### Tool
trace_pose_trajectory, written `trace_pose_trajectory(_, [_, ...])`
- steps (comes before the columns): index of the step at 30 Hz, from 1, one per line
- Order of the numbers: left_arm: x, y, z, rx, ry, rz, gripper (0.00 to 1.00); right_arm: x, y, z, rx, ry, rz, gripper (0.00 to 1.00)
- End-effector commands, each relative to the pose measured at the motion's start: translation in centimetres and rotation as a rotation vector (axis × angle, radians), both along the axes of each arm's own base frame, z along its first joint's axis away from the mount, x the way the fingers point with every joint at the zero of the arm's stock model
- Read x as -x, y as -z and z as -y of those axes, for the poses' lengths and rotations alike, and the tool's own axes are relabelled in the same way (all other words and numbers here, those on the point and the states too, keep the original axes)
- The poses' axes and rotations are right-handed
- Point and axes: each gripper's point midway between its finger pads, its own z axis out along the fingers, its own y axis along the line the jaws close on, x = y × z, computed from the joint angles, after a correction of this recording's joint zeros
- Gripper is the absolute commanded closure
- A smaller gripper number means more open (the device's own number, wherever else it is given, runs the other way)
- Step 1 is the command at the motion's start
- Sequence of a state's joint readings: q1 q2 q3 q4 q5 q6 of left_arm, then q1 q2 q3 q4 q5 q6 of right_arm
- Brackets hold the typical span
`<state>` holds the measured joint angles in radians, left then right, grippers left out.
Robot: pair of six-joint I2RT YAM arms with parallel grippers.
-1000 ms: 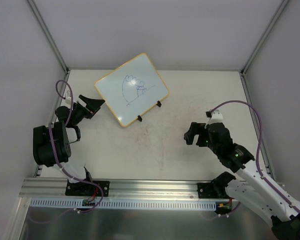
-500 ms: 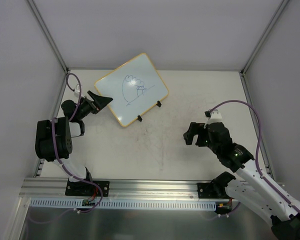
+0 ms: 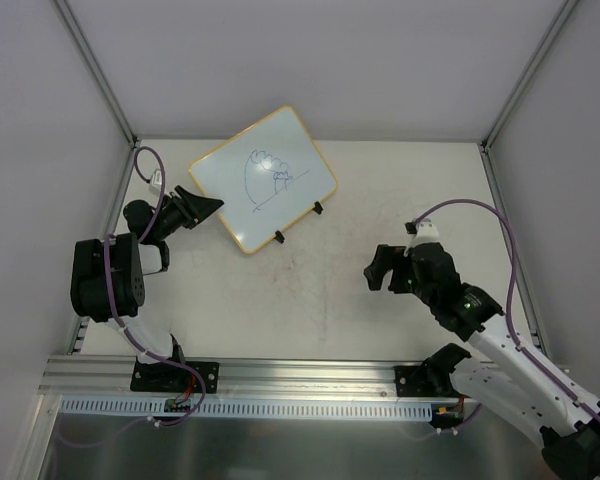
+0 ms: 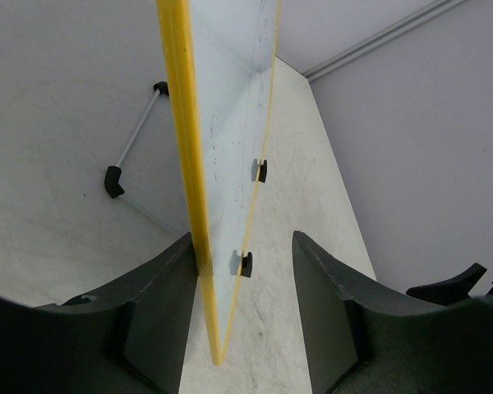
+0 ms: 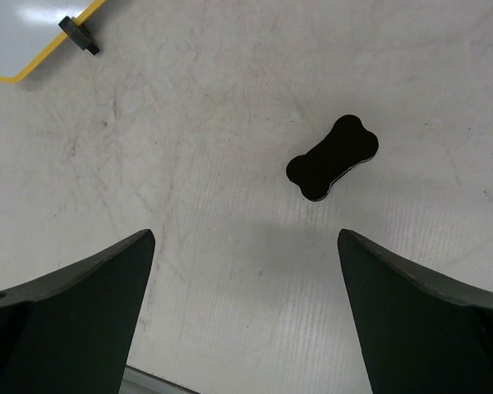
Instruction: Erase the whiteboard
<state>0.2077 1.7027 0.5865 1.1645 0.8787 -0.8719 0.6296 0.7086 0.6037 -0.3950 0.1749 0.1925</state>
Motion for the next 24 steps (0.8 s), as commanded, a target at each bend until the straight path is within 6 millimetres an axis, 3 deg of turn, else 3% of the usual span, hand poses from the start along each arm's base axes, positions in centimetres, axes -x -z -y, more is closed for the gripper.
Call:
trace_pose_trajectory(1, [-0.5, -0.9, 0.5, -0.033, 0.027, 0.084, 0.52, -0.6, 0.1, -0.5, -0.014, 0.006, 0.0, 0.01])
trace_pose_trajectory(5, [-0.9, -0.3, 0.4, -0.032, 0.027, 0.051, 0.53, -0.7, 1.5, -0.3, -0.011, 0.029, -0.024, 0.01])
trace_pose_trajectory(10, [-1.3, 0.6, 0.1, -0.038, 0.01, 0.011, 0.55, -0.9, 1.6, -0.8, -0.042, 0.031, -0.019, 0.01])
trace_pose_trajectory(17, [-1.6, 1.0, 0.3, -0.025, 0.018, 0.002, 0.7, -1.1, 1.7, -0.8, -0.036, 0.041, -0.023, 0.01])
trace_pose_trajectory(24, [-1.7, 1.2, 0.7, -0.018, 0.041, -0.005, 0.79, -1.3, 4.0, -0.3, -0.006, 0.111, -0.102, 0.01])
